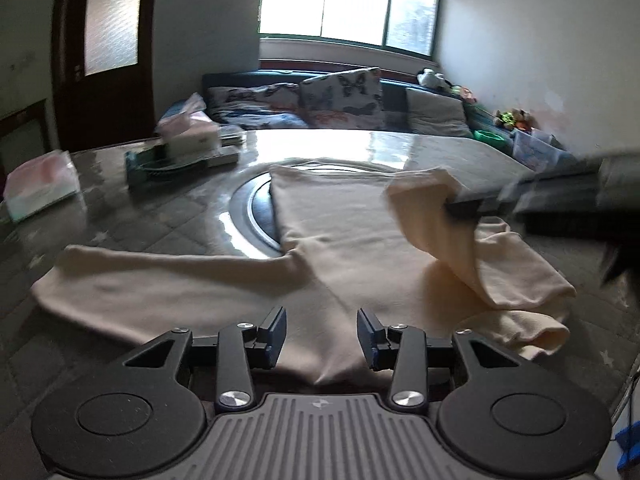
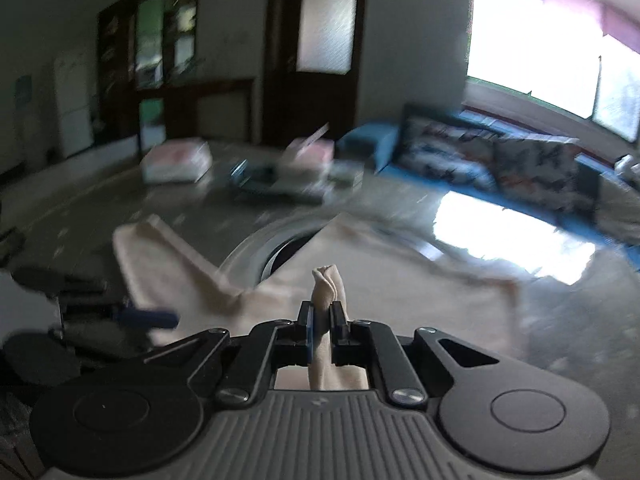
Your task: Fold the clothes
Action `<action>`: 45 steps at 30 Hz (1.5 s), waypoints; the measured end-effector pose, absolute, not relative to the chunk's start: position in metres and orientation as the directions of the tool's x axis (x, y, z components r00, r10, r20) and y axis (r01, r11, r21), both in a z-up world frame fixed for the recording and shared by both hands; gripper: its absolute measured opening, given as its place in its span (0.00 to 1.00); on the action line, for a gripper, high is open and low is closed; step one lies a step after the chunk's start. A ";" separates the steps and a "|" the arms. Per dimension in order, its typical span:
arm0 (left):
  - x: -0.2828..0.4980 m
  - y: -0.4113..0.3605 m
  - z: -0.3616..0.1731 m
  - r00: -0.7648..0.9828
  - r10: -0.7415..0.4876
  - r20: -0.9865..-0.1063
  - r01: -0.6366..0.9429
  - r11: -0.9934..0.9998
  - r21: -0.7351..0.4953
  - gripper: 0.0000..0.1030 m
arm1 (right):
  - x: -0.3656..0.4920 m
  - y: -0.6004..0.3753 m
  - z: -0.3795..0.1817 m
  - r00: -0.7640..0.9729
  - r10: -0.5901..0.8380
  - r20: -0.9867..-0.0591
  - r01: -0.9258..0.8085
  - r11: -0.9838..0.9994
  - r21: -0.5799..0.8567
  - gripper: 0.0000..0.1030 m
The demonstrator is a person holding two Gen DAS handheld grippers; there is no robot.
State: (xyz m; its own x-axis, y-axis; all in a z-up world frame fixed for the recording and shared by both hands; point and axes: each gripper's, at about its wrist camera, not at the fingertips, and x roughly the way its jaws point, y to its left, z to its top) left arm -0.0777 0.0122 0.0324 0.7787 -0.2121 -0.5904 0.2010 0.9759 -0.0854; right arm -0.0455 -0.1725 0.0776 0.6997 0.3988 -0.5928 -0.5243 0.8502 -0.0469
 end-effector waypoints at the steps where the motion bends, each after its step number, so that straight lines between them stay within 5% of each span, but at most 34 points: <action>1: -0.078 0.013 0.033 0.781 -0.210 -0.589 0.198 0.977 -0.085 0.41 | -0.044 -0.165 0.071 0.680 0.412 -0.607 -0.542 0.840 -0.036 0.09; 8: -0.080 0.006 0.039 0.791 -0.218 -0.572 0.215 0.974 -0.074 0.41 | -0.078 -0.167 0.062 0.624 0.459 -0.633 -0.595 0.804 -0.004 0.15; 19: -0.063 -0.029 0.031 0.762 -0.260 -0.593 0.277 0.959 -0.066 0.39 | -0.077 -0.288 0.059 0.678 0.244 -0.693 -0.389 0.919 -0.057 0.17; 22: -0.058 -0.033 0.027 0.756 -0.247 -0.606 0.268 0.962 -0.057 0.34 | -0.074 -0.301 0.046 0.657 0.228 -0.718 -0.365 0.930 -0.039 0.17; 24: -0.055 -0.035 0.025 0.753 -0.236 -0.614 0.263 0.964 -0.049 0.19 | -0.073 -0.307 0.041 0.647 0.229 -0.728 -0.365 0.930 -0.032 0.17; 29: -0.054 -0.036 0.023 0.754 -0.210 -0.622 0.250 0.968 -0.023 0.06 | -0.064 -0.311 0.054 0.679 0.259 -0.688 -0.377 0.926 -0.024 0.17; 41: -0.054 -0.020 0.026 0.752 -0.131 -0.646 0.175 0.985 0.004 0.03 | -0.017 -0.308 0.038 0.676 0.258 -0.690 -0.372 0.928 -0.017 0.16; 45: -0.052 -0.028 0.044 0.763 -0.206 -0.613 0.215 0.975 -0.061 0.04 | -0.021 -0.305 0.046 0.692 0.262 -0.673 -0.379 0.925 -0.031 0.16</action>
